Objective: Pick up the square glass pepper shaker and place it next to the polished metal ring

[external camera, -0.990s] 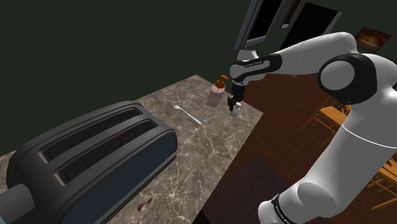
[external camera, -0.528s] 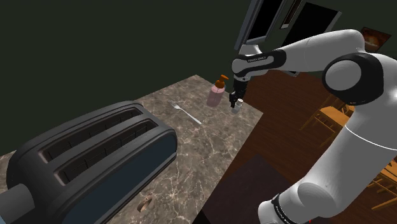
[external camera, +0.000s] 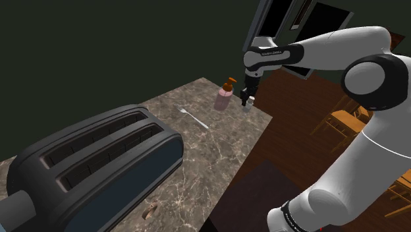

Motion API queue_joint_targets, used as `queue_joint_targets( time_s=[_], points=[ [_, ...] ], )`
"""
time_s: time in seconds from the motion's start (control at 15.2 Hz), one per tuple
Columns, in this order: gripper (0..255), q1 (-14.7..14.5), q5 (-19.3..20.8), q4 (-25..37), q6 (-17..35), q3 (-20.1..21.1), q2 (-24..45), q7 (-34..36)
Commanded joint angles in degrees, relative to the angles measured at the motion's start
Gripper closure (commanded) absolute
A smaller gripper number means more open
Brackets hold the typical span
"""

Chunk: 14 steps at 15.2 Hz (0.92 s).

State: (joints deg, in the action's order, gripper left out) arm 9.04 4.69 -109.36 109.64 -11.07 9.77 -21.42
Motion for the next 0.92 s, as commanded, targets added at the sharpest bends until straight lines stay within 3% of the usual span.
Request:
queue_joint_targets(
  time_s=[0.0,0.86],
  points=[
    [255,0.0,0.1,0.9,-1.5,0.0,-0.5,-0.1],
    [255,-0.2,0.3,8.1,-10.9,0.0,-2.9,-0.6]
  ],
)
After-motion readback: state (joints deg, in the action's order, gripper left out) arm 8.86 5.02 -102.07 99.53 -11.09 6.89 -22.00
